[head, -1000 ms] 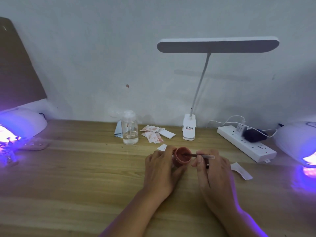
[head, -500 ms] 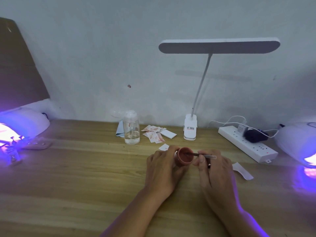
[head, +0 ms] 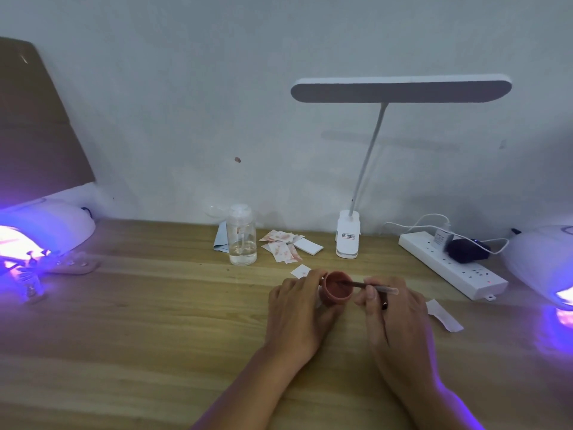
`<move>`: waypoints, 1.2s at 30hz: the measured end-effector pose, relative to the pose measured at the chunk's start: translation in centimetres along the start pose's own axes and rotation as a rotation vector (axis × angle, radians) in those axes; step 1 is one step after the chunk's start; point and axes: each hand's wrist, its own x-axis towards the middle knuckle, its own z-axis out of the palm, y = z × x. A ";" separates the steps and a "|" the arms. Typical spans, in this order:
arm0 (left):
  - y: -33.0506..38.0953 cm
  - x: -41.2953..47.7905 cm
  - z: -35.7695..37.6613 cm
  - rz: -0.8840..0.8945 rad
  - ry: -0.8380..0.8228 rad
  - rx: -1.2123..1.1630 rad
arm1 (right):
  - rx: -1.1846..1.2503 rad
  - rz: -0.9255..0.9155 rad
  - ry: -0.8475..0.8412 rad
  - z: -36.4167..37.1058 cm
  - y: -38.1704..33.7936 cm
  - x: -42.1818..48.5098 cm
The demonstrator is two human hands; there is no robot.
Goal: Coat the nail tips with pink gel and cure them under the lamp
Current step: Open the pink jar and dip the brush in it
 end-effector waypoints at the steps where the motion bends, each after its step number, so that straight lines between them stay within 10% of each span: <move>1: 0.0 0.0 0.0 -0.001 -0.001 0.000 | -0.003 0.003 0.006 0.0 0.0 0.0; 36: 0.4 0.9 0.1 -0.138 -0.003 0.185 | 0.207 0.304 0.068 -0.8 -1.2 1.1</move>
